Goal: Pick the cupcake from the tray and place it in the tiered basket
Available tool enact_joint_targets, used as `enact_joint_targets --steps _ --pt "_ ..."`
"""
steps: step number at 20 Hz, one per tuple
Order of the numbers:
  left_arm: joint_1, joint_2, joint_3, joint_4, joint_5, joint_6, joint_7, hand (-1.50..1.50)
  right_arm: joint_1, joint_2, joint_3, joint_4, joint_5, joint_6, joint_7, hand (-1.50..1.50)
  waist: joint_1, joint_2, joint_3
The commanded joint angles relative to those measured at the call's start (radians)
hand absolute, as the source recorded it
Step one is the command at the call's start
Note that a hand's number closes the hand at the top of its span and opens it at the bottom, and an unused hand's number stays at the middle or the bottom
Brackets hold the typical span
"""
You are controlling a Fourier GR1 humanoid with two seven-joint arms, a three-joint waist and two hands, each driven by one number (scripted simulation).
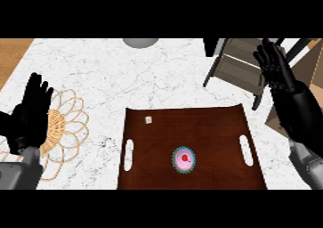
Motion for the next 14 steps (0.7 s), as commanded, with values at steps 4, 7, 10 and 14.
enact_joint_targets --steps 4,7,10,14 --pt "0.011 0.055 -0.074 -0.004 -0.026 -0.132 0.015 0.0 0.035 0.175 0.294 -0.153 0.026 0.087 -0.026 1.5 -0.009 0.01 -0.012" --pt "0.036 0.075 -0.098 0.011 -0.018 -0.171 0.045 0.0 0.023 -0.044 0.228 0.005 0.288 -0.033 0.112 1.5 -0.08 -0.012 -0.033" --pt "0.037 0.072 -0.111 0.03 0.005 -0.232 0.037 0.0 0.192 0.279 0.325 0.004 0.218 -0.273 0.194 -1.5 -0.047 0.012 -0.014" --pt "0.12 0.082 -0.114 -0.029 0.003 -0.291 0.003 0.0 0.238 0.34 0.473 0.021 0.477 -0.404 0.133 -1.5 -0.015 0.01 -0.012"
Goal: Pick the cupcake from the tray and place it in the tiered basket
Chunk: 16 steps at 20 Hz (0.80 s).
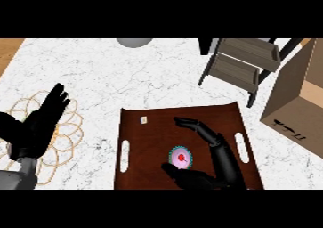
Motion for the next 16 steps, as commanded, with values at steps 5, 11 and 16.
enact_joint_targets --steps 5,11,16 --pt "0.041 -0.016 -0.008 -0.001 -0.013 -0.033 -0.018 0.0 -0.008 -0.155 0.114 -0.154 0.409 -0.038 0.293 -1.5 -0.01 -0.008 -0.003" --pt "0.026 -0.005 -0.012 -0.013 -0.021 -0.032 0.005 0.0 -0.142 -0.365 0.135 -0.229 0.516 0.321 0.571 -1.5 -0.005 -0.012 -0.008" --pt "-0.002 -0.005 -0.006 -0.036 -0.017 -0.024 0.037 0.0 -0.211 -0.39 0.217 -0.362 0.448 0.634 0.828 -1.5 0.01 -0.006 -0.006"
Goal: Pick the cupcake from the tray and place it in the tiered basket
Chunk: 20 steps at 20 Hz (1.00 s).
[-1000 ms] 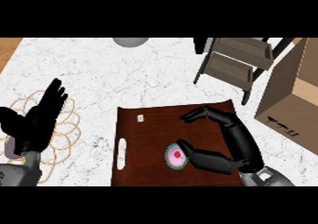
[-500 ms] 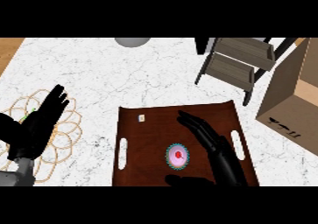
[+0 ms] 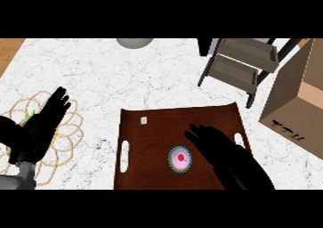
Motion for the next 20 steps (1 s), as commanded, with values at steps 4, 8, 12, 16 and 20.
enact_joint_targets --steps 4,8,12,16,20 --pt "0.011 -0.022 0.002 0.012 -0.002 -0.031 -0.033 0.0 -0.098 0.139 0.122 -0.206 -0.001 0.337 0.482 -1.5 0.01 0.009 0.005" --pt "-0.015 -0.029 0.005 -0.023 -0.023 -0.006 0.032 0.0 -0.138 0.358 0.177 -0.151 0.098 0.374 0.672 -1.5 0.012 0.011 0.007" --pt "0.018 -0.016 0.046 0.025 -0.016 -0.078 -0.037 0.0 -0.088 0.38 0.162 0.01 0.16 0.325 0.564 -1.5 0.016 0.014 0.008" --pt "0.002 -0.061 0.025 0.039 -0.051 -0.06 -0.027 0.0 -0.088 0.413 0.113 0.117 0.192 0.332 0.517 -1.5 0.014 0.015 0.008" --pt "-0.002 -0.08 0.01 -0.079 -0.076 -0.013 0.078 0.0 -0.033 0.396 0.095 0.229 0.253 0.266 0.387 -1.5 0.016 0.015 0.009"
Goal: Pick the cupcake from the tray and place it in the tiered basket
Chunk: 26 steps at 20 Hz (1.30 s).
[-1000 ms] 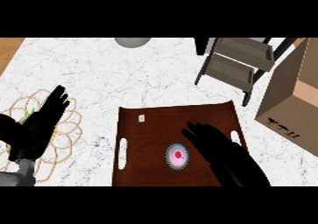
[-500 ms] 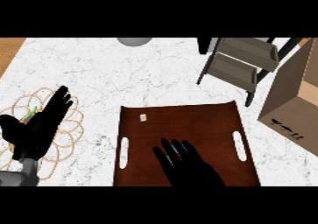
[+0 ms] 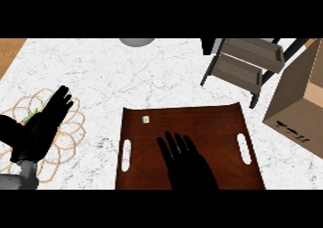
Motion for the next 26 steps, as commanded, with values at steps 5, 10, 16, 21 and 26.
enact_joint_targets --steps 5,10,16,21,26 --pt "-0.02 -0.029 0.034 -0.016 -0.044 -0.021 0.039 0.0 0.032 0.053 -0.056 0.223 0.16 -0.09 -0.137 -1.5 0.0 0.001 0.0" --pt "0.025 -0.083 0.056 0.052 -0.08 -0.063 -0.057 0.0 0.066 0.077 -0.084 0.228 0.246 -0.095 -0.183 -1.5 -0.001 0.001 0.0" --pt "0.04 -0.104 0.073 -0.011 -0.09 -0.063 0.0 0.0 0.096 0.02 -0.171 0.214 0.222 0.012 -0.252 -1.5 0.0 0.0 0.0" --pt "0.01 -0.062 0.124 0.009 -0.061 -0.129 0.016 0.0 0.122 0.085 -0.106 0.244 0.217 0.103 -0.235 1.5 0.0 0.001 0.0" --pt "0.005 -0.129 0.091 -0.026 -0.124 -0.063 0.064 0.0 0.068 0.117 -0.11 0.355 0.309 0.087 -0.306 1.5 0.002 0.001 0.0"
